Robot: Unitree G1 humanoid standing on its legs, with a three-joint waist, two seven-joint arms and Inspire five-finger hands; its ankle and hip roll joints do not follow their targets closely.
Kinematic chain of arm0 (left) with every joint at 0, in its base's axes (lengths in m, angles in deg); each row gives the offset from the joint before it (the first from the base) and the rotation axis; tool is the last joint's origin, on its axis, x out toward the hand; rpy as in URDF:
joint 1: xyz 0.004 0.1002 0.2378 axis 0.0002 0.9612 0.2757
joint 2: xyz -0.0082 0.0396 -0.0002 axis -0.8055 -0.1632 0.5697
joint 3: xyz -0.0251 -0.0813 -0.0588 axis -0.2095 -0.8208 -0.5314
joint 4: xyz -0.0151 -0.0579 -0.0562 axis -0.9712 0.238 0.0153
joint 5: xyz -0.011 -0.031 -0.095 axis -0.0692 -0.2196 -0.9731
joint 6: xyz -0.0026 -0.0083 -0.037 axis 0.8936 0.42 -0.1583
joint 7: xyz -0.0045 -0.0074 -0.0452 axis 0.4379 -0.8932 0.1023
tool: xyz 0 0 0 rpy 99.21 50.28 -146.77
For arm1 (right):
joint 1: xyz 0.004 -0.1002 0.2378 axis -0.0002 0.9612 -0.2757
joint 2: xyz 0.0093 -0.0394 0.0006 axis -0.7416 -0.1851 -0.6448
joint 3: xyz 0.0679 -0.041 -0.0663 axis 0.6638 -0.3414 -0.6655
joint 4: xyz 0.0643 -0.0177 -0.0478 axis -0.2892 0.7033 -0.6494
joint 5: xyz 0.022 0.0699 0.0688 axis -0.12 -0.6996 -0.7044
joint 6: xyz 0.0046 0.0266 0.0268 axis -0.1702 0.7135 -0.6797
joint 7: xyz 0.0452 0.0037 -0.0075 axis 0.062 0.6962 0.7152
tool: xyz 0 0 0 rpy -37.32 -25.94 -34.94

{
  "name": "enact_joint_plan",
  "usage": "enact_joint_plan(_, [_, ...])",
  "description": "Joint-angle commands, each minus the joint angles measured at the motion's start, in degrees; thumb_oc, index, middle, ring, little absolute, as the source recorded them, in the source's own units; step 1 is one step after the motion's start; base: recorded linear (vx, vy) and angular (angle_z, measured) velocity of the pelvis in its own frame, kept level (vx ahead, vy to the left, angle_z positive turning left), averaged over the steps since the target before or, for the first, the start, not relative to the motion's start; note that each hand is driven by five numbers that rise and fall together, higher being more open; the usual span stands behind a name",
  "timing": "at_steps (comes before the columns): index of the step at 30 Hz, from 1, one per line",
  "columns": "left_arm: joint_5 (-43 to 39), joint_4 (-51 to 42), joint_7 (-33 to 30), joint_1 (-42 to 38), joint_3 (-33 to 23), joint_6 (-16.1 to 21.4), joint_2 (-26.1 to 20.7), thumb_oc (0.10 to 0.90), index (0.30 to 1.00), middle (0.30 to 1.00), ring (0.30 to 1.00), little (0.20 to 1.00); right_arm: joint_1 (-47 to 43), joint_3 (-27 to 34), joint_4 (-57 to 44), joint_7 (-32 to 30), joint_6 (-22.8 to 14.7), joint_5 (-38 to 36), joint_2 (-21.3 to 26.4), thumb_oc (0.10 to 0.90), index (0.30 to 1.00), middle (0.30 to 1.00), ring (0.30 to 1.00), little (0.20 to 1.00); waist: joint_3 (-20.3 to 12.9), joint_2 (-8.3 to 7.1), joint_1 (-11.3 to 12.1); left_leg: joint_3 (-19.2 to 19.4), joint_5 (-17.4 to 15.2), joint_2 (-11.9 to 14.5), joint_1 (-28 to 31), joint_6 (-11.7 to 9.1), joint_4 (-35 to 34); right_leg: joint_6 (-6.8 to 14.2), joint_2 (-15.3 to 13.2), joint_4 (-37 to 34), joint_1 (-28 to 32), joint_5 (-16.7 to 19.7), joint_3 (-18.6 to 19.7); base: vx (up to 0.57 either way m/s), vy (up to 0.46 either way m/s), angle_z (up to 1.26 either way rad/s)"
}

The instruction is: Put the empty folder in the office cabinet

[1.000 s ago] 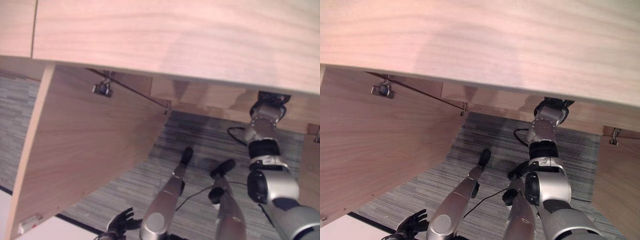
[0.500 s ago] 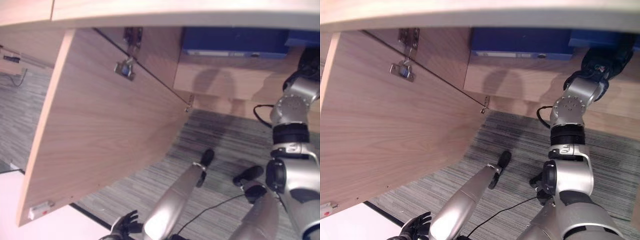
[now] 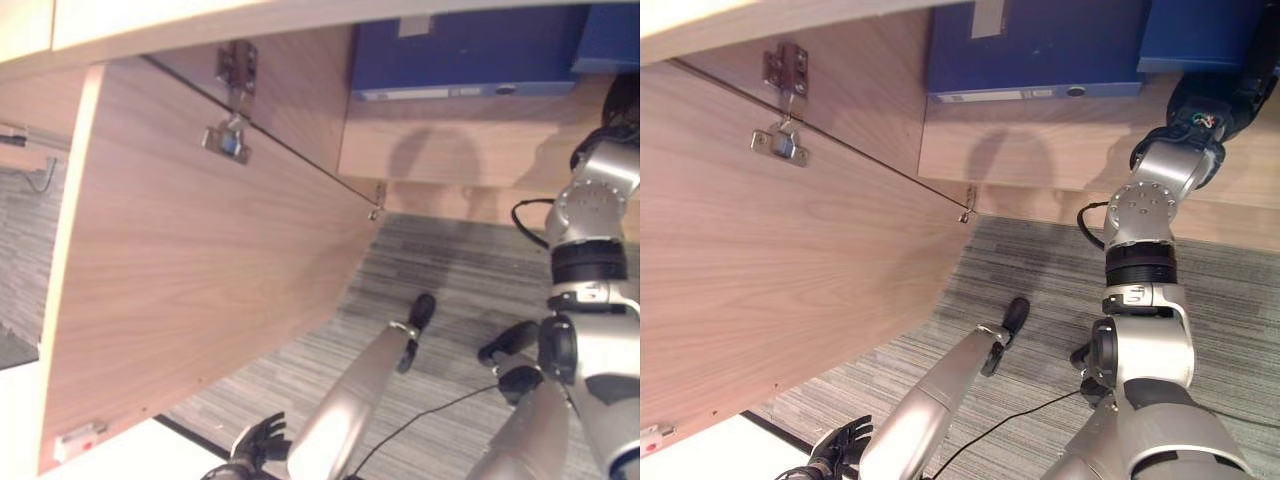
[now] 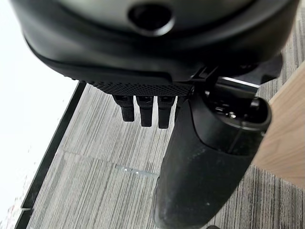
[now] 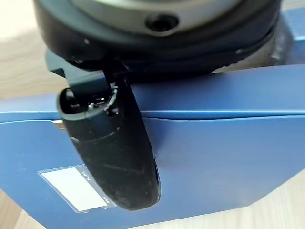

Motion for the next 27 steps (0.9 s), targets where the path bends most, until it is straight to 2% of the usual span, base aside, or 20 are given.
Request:
enact_joint_plan(1, [-1.47,6.19,-2.55,6.50,0.18,-1.30,-6.25,0.800,0.900,0.900,0.900,0.900,-4.19,-3.82,-7.85,3.45,-0.87,6.21,6.09,0.400,0.300,0.300,0.300,0.300,-4.25,-2.35,1.21,-2.46,-3.80,0.08,0.25,-1.11,-3.44,4.06,0.54,0.25,6.55,-6.24,3.96,0.00,-0.021,-0.08])
enact_joint_plan(8, [-1.26,7.73,-2.88,5.49,-0.79,-1.02,-6.66,0.800,0.900,0.900,0.900,0.900,-5.63,-3.88,-6.87,3.79,-1.08,5.33,7.25,0.400,0.300,0.300,0.300,0.300,-4.47,-3.47,0.81,-3.10,-3.51,0.68,2.24,-1.36,-5.55,4.72,1.24,-1.76,8.53,-5.33,2.90,0.00,-0.011,-0.03])
enact_joint_plan(9, [-1.18,8.30,-2.86,5.62,-1.15,-0.91,-6.79,0.800,0.900,0.900,0.900,0.900,-6.37,-4.48,-5.90,3.86,-0.60,5.10,8.62,0.400,0.300,0.300,0.300,0.300,-4.47,-3.96,0.71,-3.13,-3.45,0.82,2.58,-1.51,-5.79,4.86,1.38,-2.20,9.06,-5.06,2.56,0.00,0.000,0.00])
enact_joint_plan(18, [-1.85,8.67,-2.81,5.63,-1.45,-0.61,-7.33,0.800,0.900,0.900,0.900,0.900,-9.40,-6.95,0.84,4.51,2.56,3.48,13.40,0.400,0.300,0.300,0.300,0.300,-3.76,-5.24,-0.11,-2.87,-3.19,1.62,3.12,-1.86,-6.93,5.02,2.36,-3.82,9.68,-4.05,1.88,-0.01,-0.005,-0.01])
enact_joint_plan(19, [-2.31,8.62,-2.83,5.59,-1.57,-0.74,-7.46,0.800,0.900,0.900,0.900,0.900,-9.49,-7.40,2.31,4.41,3.28,3.04,13.58,0.800,0.900,0.900,0.900,0.900,-3.50,-5.39,-0.34,-2.78,-3.18,1.71,3.18,-1.93,-7.05,5.05,2.54,-4.04,9.72,-3.82,1.86,-0.03,-0.009,-0.02])
enact_joint_plan(23, [-3.18,9.13,-2.78,5.14,-1.54,-1.18,-7.52,0.800,0.900,0.900,0.900,0.900,-9.93,-9.56,6.97,3.63,6.81,3.07,12.66,0.800,0.900,0.900,0.900,0.900,-2.41,-6.04,-1.25,-2.18,-3.12,2.52,3.40,-2.16,-7.10,4.82,3.10,-4.80,9.93,-3.26,1.86,-0.03,-0.005,-0.06])
enact_joint_plan(27, [-3.80,9.05,-3.07,4.65,-1.26,-1.66,-7.01,0.800,0.900,0.900,0.900,0.900,-9.65,-9.28,8.95,2.16,8.12,3.90,10.72,0.800,0.900,0.900,0.900,0.900,-1.44,-6.21,-1.75,-1.84,-3.07,2.88,3.69,-2.22,-7.20,4.70,3.63,-5.18,10.18,-2.92,1.88,-0.03,-0.007,-0.08])
